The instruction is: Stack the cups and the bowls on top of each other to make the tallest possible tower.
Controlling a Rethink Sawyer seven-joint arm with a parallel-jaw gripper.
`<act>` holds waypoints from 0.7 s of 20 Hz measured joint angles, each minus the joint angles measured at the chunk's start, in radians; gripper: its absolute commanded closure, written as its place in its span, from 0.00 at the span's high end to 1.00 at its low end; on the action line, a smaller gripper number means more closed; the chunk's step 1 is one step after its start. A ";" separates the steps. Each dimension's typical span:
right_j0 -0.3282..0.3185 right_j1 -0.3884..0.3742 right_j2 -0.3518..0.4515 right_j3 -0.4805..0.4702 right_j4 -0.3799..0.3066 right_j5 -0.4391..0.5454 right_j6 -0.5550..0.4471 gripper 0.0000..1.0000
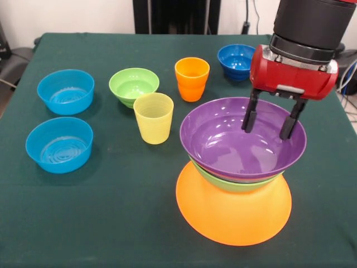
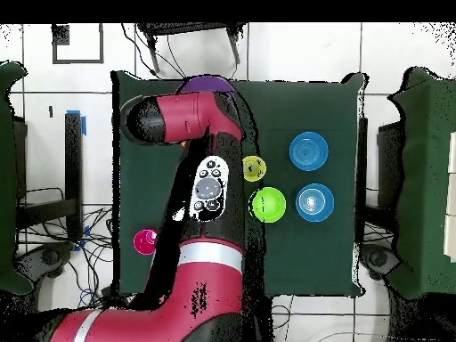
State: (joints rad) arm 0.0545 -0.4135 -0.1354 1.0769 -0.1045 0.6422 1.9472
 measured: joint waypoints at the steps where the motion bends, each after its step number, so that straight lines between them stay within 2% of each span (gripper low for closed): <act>1: -0.010 -0.007 0.013 0.003 0.000 0.000 0.000 1.00; 6: -0.068 -0.052 0.064 0.026 0.000 0.000 0.000 1.00; 14: -0.168 -0.167 0.116 0.122 0.000 0.033 0.000 1.00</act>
State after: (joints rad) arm -0.1139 -0.5801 -0.0197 1.1992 -0.1045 0.6750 1.9472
